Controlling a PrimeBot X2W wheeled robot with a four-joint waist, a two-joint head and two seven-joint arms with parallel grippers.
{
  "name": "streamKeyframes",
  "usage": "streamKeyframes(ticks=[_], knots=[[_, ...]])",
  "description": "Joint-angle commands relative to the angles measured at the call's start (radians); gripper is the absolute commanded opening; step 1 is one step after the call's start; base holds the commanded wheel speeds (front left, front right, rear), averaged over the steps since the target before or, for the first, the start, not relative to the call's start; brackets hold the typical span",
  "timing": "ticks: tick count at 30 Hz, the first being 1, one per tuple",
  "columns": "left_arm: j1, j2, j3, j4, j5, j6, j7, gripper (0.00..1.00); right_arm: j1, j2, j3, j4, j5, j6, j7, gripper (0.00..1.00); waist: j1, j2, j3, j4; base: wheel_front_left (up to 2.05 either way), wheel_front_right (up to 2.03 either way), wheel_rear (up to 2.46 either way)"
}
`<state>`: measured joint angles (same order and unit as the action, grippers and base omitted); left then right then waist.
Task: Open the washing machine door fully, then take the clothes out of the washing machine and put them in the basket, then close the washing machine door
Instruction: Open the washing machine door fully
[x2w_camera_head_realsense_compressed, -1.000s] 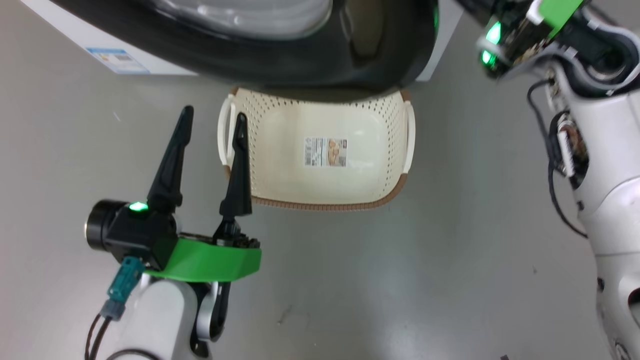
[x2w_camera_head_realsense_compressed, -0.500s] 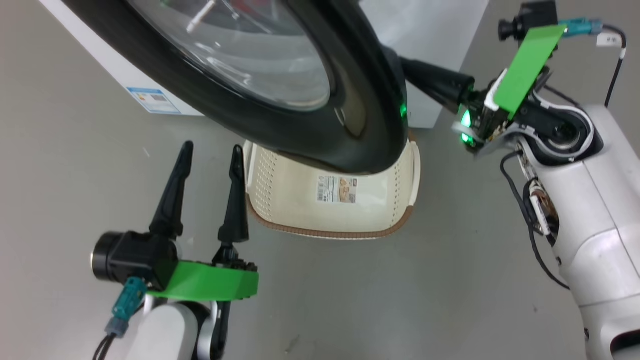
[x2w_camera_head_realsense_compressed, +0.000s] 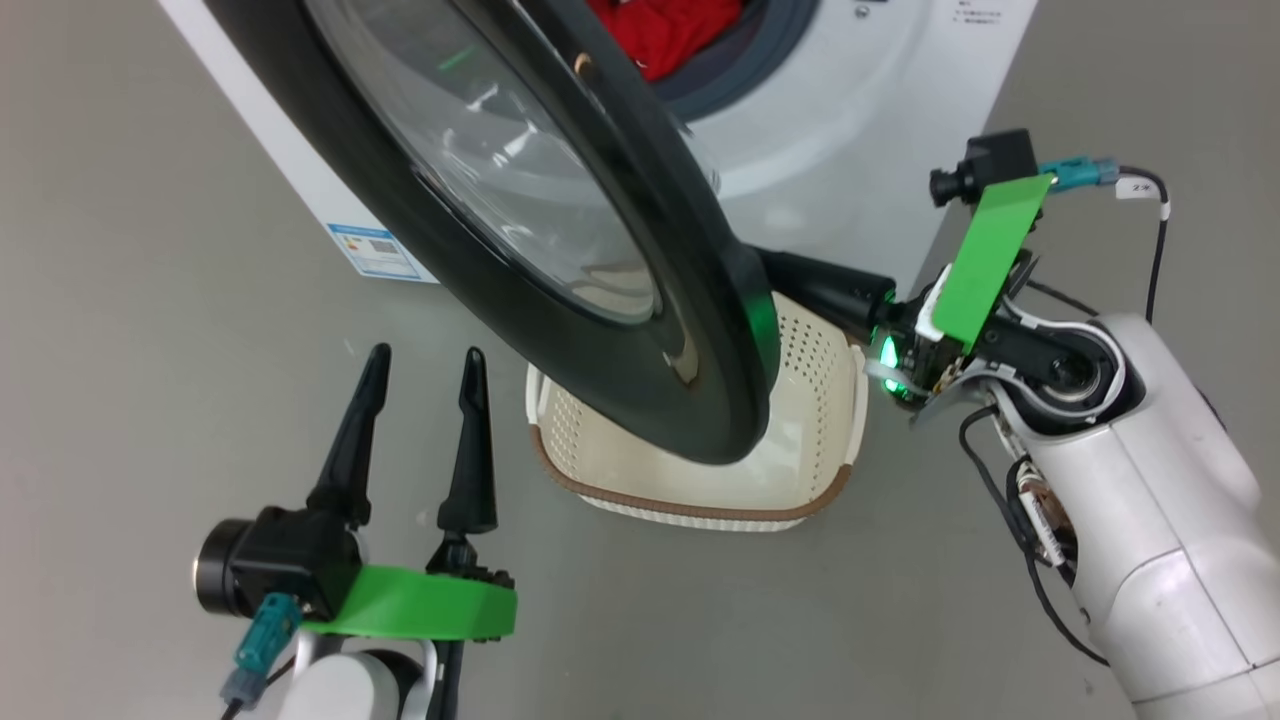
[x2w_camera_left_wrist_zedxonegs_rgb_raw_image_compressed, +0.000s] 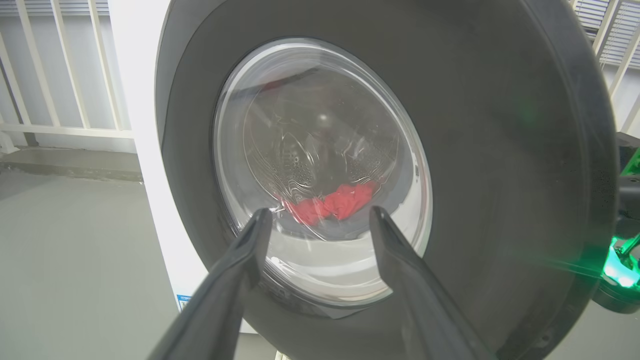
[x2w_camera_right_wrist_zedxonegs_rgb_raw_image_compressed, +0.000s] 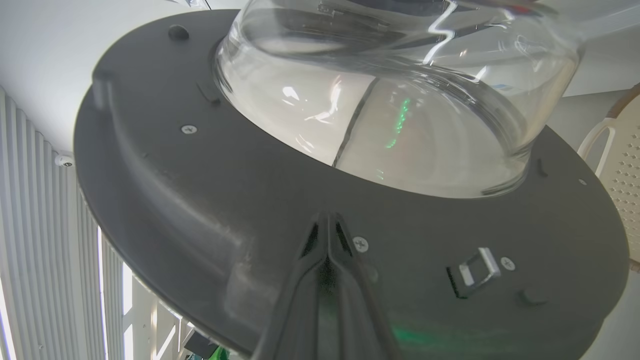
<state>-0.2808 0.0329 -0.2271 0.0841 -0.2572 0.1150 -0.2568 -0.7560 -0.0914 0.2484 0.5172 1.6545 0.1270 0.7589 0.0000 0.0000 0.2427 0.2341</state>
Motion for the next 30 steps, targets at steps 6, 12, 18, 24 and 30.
streamKeyframes(ticks=[6,12,18,24,30], knots=[[0.024,0.017,0.031,-0.010,-0.012,0.009,-0.005,1.00,0.043,0.031,0.045,-0.049,-0.007,0.004,0.006,0.00,0.0000,0.0000,-0.038,0.046,0.00,0.00,0.00],[0.042,0.017,0.029,-0.002,-0.024,0.015,-0.005,1.00,0.075,0.034,0.067,-0.058,-0.003,0.004,0.014,0.00,0.0000,0.0000,-0.056,0.082,0.00,0.00,0.00],[0.056,0.017,0.029,0.003,-0.034,0.017,-0.005,1.00,0.102,0.037,0.093,-0.068,0.003,0.004,0.019,0.00,0.0000,0.0000,-0.068,0.118,0.00,0.00,0.00],[0.063,0.017,0.027,0.006,-0.040,0.018,-0.005,1.00,0.116,0.038,0.113,-0.070,0.014,0.004,0.019,0.00,0.0000,0.0000,-0.073,0.152,0.00,0.00,0.00],[0.070,0.017,0.019,0.008,-0.048,0.020,-0.005,1.00,0.122,0.040,0.137,-0.072,0.027,0.004,0.015,0.00,0.0000,0.0000,-0.075,0.194,0.00,0.00,0.00]])
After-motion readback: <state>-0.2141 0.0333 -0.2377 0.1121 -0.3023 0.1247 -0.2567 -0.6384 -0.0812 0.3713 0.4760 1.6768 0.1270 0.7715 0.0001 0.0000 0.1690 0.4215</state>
